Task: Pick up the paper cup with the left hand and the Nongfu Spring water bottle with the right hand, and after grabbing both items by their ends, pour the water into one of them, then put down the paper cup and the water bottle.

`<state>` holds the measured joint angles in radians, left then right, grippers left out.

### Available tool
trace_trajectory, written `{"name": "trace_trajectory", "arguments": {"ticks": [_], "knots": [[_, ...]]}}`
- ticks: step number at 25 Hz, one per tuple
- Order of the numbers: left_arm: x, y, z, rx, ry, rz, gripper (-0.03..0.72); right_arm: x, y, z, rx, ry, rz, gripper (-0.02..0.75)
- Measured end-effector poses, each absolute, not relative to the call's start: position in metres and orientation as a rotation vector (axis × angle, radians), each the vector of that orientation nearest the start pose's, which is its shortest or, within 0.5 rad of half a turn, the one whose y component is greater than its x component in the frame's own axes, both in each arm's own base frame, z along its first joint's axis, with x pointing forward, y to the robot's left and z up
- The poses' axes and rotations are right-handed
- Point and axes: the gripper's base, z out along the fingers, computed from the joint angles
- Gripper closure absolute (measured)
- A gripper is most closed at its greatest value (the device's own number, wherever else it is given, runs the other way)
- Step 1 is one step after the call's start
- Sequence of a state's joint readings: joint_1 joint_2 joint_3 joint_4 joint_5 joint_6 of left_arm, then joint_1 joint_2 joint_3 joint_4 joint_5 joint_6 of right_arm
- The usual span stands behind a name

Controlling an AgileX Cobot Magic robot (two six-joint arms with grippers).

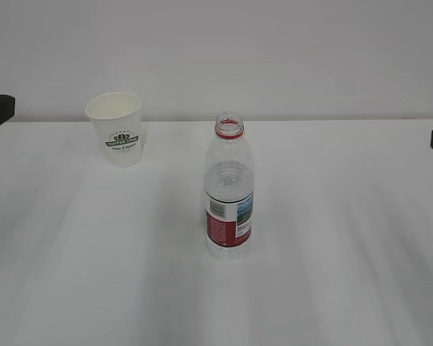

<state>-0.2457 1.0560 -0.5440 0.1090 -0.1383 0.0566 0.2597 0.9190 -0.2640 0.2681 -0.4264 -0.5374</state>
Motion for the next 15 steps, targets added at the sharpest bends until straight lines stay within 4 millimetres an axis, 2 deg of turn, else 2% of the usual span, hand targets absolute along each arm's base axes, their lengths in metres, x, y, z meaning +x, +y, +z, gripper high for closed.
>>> {"name": "trace_trajectory", "arguments": {"ticks": [4,9,15], "knots": [[0.212,-0.055,0.279,0.389,1.818,-0.070,0.221,0.173,0.040,0.226,-0.357,1.646,-0.024,0.235],[0.215,-0.055,0.274,0.392,1.832,-0.070,0.223,0.181,0.054,0.211,-0.443,1.654,0.090,0.235],[0.207,-0.054,0.253,0.398,1.841,-0.079,0.223,0.189,0.064,0.194,-0.450,1.703,0.211,0.235]]}}
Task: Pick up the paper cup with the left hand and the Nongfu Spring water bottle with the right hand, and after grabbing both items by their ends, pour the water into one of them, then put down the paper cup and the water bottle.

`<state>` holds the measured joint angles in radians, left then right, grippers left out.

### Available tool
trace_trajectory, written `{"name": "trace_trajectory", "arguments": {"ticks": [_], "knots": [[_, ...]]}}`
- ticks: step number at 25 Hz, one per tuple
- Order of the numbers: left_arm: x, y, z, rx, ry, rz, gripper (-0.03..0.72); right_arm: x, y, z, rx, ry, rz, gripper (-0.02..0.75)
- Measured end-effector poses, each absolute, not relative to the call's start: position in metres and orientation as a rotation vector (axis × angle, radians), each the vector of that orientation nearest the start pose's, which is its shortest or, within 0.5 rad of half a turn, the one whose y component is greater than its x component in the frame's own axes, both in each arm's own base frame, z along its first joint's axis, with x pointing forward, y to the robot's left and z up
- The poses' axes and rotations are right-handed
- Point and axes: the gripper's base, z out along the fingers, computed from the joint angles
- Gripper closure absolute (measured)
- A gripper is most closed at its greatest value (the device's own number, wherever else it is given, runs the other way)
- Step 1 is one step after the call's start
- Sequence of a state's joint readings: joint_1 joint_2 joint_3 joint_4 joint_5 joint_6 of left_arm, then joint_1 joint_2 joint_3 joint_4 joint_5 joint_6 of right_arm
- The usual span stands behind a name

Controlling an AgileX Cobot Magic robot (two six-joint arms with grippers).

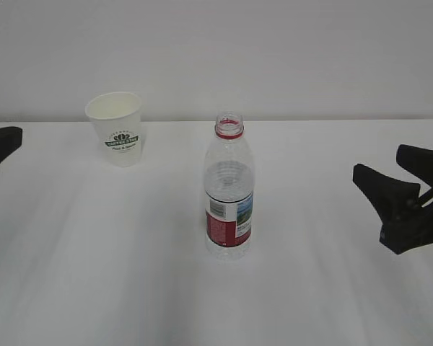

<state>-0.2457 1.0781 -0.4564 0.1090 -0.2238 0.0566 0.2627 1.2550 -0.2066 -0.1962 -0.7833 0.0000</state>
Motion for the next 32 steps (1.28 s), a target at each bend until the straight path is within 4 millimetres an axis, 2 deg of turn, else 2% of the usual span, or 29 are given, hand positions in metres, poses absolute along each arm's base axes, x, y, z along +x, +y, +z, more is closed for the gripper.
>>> {"name": "trace_trajectory", "arguments": {"ticks": [6,9,12,17,22,27,32], "knots": [[0.187,-0.051,0.223,0.369,1.766,-0.115,0.223,0.184,0.068,0.185,-0.459,1.642,0.279,0.235],[0.178,-0.046,0.210,0.288,1.758,-0.143,0.224,0.181,0.068,0.177,-0.453,1.641,0.304,0.235],[0.170,-0.041,0.204,0.163,1.723,-0.199,0.225,0.178,0.069,0.169,-0.453,1.643,0.329,0.235],[0.163,-0.038,0.196,0.102,1.735,-0.237,0.225,0.176,0.070,0.148,-0.474,1.739,0.349,0.235],[0.164,-0.042,0.189,0.140,1.766,-0.248,0.225,0.175,0.073,0.140,-0.523,1.774,0.375,0.235],[0.173,-0.047,0.167,0.155,1.868,-0.275,0.227,0.175,0.074,0.140,-0.532,1.770,0.382,0.235],[0.179,-0.052,0.153,0.188,1.894,-0.306,0.228,0.175,0.074,0.140,-0.534,1.769,0.383,0.235]]}}
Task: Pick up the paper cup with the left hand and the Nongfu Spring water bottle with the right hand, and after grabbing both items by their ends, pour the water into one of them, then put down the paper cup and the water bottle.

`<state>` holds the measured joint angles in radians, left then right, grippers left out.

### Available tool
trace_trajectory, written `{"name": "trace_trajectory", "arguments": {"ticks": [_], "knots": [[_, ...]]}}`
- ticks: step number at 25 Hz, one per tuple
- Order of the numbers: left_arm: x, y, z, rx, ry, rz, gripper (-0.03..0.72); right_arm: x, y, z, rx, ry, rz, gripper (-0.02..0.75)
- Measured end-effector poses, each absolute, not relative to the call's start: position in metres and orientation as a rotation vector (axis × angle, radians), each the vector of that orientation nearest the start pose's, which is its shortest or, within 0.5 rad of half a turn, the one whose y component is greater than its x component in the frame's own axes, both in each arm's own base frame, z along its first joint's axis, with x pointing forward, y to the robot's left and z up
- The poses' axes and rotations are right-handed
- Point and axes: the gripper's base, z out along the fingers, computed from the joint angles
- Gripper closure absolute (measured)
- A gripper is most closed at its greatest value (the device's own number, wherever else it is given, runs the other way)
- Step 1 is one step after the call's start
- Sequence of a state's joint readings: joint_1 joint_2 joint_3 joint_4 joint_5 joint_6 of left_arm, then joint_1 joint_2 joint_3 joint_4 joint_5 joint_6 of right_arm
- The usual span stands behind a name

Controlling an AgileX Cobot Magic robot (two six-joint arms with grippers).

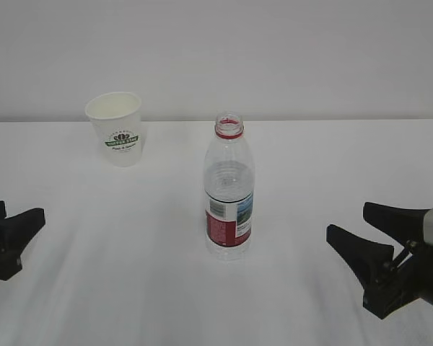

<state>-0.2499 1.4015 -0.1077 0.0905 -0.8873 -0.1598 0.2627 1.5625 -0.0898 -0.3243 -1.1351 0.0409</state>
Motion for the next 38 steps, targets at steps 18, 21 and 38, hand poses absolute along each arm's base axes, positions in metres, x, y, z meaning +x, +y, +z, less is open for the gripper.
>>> {"name": "trace_trajectory", "arguments": {"ticks": [18,21,38], "knots": [[0.161,-0.054,0.099,0.239,2.078,-0.353,0.235,0.175,0.074,0.139,-0.546,1.766,0.377,0.235],[0.163,-0.055,0.103,0.246,2.050,-0.361,0.236,0.175,0.074,0.139,-0.579,1.751,0.350,0.235],[0.173,-0.057,0.120,0.243,1.936,-0.369,0.239,0.169,0.082,0.139,-0.813,1.659,0.305,0.235]]}}
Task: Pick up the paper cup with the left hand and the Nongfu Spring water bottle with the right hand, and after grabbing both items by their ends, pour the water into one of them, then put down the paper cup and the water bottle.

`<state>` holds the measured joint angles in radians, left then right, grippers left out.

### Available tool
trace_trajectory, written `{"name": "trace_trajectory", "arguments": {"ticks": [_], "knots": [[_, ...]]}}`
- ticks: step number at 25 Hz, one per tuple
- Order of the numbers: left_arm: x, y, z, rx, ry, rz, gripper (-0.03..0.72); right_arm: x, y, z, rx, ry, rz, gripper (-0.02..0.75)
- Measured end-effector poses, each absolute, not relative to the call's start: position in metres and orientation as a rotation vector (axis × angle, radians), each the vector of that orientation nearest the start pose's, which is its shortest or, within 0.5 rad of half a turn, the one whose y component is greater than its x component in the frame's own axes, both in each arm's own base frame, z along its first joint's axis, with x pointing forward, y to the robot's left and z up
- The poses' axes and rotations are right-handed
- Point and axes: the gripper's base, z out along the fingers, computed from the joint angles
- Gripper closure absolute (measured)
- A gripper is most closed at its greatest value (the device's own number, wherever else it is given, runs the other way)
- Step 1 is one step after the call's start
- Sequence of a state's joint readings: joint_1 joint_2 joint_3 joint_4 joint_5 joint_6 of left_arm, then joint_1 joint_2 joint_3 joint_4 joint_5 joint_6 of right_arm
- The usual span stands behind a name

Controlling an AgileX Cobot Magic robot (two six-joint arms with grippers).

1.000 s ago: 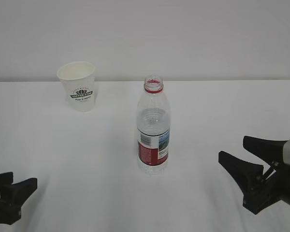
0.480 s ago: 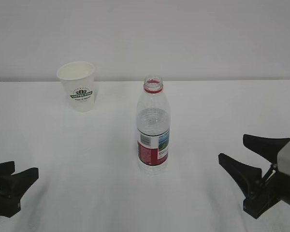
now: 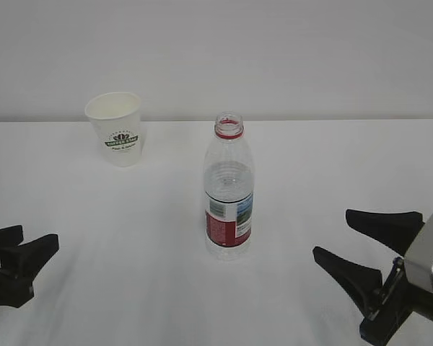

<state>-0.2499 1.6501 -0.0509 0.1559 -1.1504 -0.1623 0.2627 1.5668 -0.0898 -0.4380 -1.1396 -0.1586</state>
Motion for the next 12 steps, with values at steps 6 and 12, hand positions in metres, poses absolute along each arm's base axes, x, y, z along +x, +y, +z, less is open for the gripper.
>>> {"name": "trace_trajectory", "arguments": {"ticks": [6,12], "knots": [[0.176,-0.049,0.120,0.135,1.937,-0.295,0.244,0.166,0.085,0.138,-0.806,1.675,0.389,0.235],[0.177,-0.046,0.120,0.114,1.937,-0.271,0.247,0.168,0.086,0.138,-0.783,1.692,0.422,0.111]]}}
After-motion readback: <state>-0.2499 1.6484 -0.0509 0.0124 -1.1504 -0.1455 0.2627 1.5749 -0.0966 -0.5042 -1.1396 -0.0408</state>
